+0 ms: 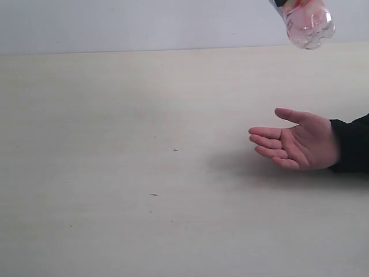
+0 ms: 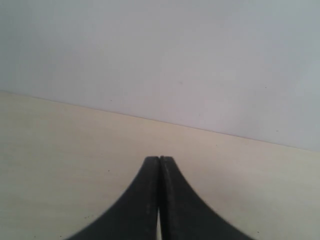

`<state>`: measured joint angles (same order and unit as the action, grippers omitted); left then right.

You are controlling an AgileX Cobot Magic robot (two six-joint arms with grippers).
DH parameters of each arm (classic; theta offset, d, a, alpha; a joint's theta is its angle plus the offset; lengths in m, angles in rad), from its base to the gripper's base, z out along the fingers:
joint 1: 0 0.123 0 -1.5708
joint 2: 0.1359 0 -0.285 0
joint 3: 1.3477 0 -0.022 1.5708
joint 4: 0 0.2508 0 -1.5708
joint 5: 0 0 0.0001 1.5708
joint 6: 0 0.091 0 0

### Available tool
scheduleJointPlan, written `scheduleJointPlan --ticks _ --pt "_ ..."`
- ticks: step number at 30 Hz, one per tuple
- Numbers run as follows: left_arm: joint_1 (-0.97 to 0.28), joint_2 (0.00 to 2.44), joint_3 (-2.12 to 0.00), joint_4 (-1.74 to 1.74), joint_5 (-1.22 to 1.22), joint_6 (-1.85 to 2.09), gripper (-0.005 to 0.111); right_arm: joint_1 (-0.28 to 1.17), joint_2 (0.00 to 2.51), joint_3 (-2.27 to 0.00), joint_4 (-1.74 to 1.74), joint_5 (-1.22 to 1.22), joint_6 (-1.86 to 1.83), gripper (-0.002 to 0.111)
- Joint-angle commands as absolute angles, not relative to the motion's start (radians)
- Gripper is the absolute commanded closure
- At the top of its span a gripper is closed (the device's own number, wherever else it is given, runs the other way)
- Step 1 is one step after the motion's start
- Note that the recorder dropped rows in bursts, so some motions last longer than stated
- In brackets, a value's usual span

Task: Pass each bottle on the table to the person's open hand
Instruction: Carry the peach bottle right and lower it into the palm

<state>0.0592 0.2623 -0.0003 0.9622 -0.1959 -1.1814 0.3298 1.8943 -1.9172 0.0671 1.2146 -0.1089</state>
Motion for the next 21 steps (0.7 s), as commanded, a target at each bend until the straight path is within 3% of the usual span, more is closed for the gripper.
scheduleJointPlan --ticks 1,11,21 --pt "0.059 0.255 0.0 0.958 -0.191 -1.182 0.107 0.326 1.771 -1.773 0.012 1.221 -0.099 0.108" --pt "0.059 0.255 0.0 0.958 -0.191 -1.182 0.107 0.326 1.49 -1.397 0.007 1.211 -0.047 0.108" --pt "0.059 0.255 0.0 0.958 -0.191 -1.182 0.107 0.326 1.425 -1.185 0.01 1.086 -0.022 0.108"
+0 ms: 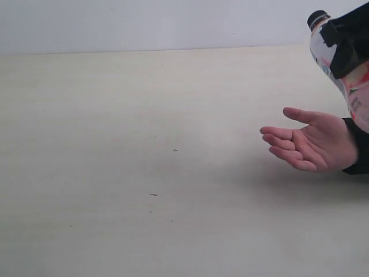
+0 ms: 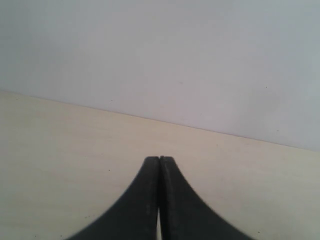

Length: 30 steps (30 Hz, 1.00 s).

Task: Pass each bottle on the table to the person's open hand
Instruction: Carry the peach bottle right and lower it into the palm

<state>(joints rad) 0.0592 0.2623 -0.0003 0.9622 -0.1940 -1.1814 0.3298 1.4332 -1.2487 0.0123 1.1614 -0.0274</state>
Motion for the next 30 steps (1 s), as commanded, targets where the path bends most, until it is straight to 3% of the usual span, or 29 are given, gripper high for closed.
scheduleJointPlan --ticks 1,9,27,30 --pt "0.059 0.255 0.0 0.958 -0.191 -1.182 0.107 0.326 1.425 -1.158 0.01 1.056 -0.022 0.108" --pt "0.059 0.255 0.0 0.958 -0.191 -1.182 0.107 0.326 1.454 -1.034 0.084 0.915 -0.038 0.108" --pt "0.059 0.255 0.0 0.958 -0.191 -1.182 0.107 0.326 1.554 -1.032 0.1 0.921 -0.051 0.108" --pt "0.059 0.255 0.0 0.958 -0.191 -1.182 0.107 0.326 1.554 -1.032 0.1 0.918 -0.051 0.102"
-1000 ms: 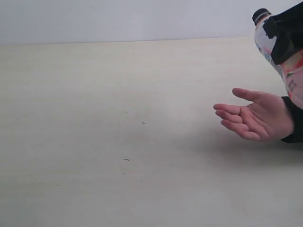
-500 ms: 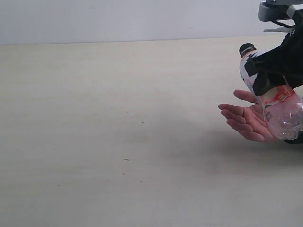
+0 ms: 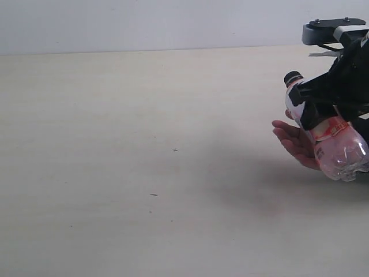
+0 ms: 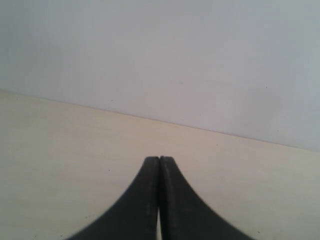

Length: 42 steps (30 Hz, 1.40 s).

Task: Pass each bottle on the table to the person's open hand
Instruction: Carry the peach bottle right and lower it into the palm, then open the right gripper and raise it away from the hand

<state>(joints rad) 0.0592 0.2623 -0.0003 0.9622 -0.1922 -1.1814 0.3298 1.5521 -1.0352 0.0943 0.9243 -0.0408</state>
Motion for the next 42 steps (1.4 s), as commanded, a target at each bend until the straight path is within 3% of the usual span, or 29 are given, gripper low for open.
scheduleJointPlan --ticks 1,10,16,34,39,42 --pt "0.059 0.255 0.0 0.958 -0.191 -1.182 0.107 0.326 1.554 -1.032 0.1 0.918 -0.051 0.098" --pt "0.059 0.255 0.0 0.958 -0.191 -1.182 0.107 0.326 1.554 -1.032 0.107 0.918 -0.051 0.045" --pt "0.059 0.255 0.0 0.958 -0.191 -1.182 0.107 0.326 1.554 -1.032 0.107 0.916 -0.051 0.033" --pt "0.059 0.255 0.0 0.958 -0.191 -1.182 0.107 0.326 1.476 -1.034 0.126 0.884 -0.041 0.036" --pt "0.059 0.255 0.0 0.958 -0.191 -1.182 0.107 0.326 1.355 -1.034 0.133 0.86 -0.041 0.055" --pt "0.059 0.255 0.0 0.958 -0.191 -1.182 0.107 0.326 1.279 -1.034 0.142 0.856 -0.041 0.079"
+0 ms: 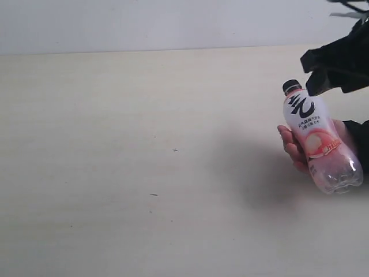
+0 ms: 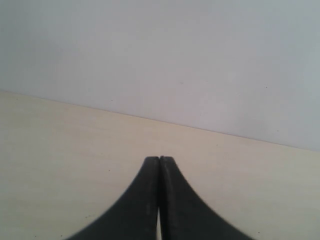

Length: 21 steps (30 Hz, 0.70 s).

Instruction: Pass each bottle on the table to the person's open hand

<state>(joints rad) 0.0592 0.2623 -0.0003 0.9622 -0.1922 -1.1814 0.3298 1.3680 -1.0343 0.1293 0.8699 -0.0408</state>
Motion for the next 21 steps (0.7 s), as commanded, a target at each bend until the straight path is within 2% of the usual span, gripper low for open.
scheduleJointPlan --ticks 1,3,10,13,15,21 --pt "0.059 0.255 0.0 0.958 -0.191 -1.182 0.107 0.326 1.255 -1.034 0.154 0.856 -0.041 0.089" --pt "0.059 0.255 0.0 0.958 -0.191 -1.182 0.107 0.326 1.216 -1.034 0.166 0.856 -0.049 0.107" --pt "0.059 0.255 0.0 0.958 -0.191 -1.182 0.107 0.326 1.059 -0.967 0.303 0.815 -0.163 0.108" --pt "0.059 0.255 0.0 0.958 -0.191 -1.182 0.107 0.326 0.909 -0.849 0.384 0.607 -0.175 0.108" --pt "0.059 0.255 0.0 0.958 -0.191 -1.182 0.107 0.326 0.805 -0.798 0.415 0.565 -0.171 0.108" --pt "0.059 0.255 0.0 0.958 -0.191 -1.182 0.107 0.326 0.614 -0.792 0.419 0.626 -0.152 0.108"
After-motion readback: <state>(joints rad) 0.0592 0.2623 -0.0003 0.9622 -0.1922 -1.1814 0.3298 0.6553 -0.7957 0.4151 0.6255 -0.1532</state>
